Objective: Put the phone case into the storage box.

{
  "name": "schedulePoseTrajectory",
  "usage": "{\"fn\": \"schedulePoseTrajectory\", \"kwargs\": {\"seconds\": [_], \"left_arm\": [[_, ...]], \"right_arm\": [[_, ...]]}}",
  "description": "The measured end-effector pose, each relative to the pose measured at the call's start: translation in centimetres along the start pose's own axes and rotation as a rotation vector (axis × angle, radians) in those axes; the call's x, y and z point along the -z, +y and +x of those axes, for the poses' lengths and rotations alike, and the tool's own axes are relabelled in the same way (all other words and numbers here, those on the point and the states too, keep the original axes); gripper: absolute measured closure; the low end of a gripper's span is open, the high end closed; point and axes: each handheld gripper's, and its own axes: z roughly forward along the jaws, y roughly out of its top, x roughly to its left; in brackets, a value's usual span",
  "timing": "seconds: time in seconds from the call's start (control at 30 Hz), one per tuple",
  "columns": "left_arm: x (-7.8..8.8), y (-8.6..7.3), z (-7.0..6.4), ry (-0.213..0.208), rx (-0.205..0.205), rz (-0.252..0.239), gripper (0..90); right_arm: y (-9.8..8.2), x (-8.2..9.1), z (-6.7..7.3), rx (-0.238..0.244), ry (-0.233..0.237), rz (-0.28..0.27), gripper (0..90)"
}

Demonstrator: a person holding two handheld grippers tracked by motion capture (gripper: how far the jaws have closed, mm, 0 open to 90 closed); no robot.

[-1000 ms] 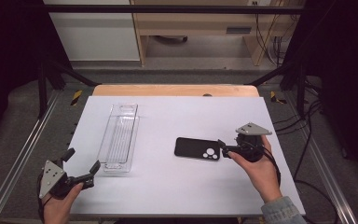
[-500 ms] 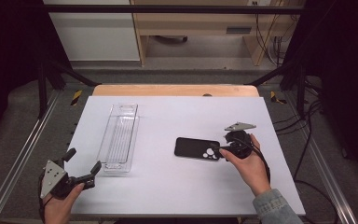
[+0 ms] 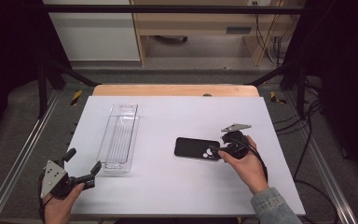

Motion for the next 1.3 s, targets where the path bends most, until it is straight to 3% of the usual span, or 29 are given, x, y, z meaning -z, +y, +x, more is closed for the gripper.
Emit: {"fn": "schedulePoseTrajectory", "kwargs": {"seconds": [0.17,0.37,0.8,1.3], "left_arm": [[0.0,0.0,0.0,0.000,0.000,0.000,0.7],[0.0,0.0,0.0,-0.003,-0.001,0.002,0.7],[-0.1,0.0,-0.1,-0.005,-0.004,0.008,0.7],[-0.1,0.0,-0.2,-0.008,-0.008,0.010,0.7]], "right_arm": [[0.1,-0.2,-0.2,-0.016,-0.011,0.018,26.7],[0.1,-0.9,-0.8,-0.077,-0.025,0.044,42.5],[-0.3,-2.5,-0.7,-0.160,-0.056,0.068,61.6],[-1.2,-3.6,-0.6,-0.226,-0.066,0.088,67.7]]}}
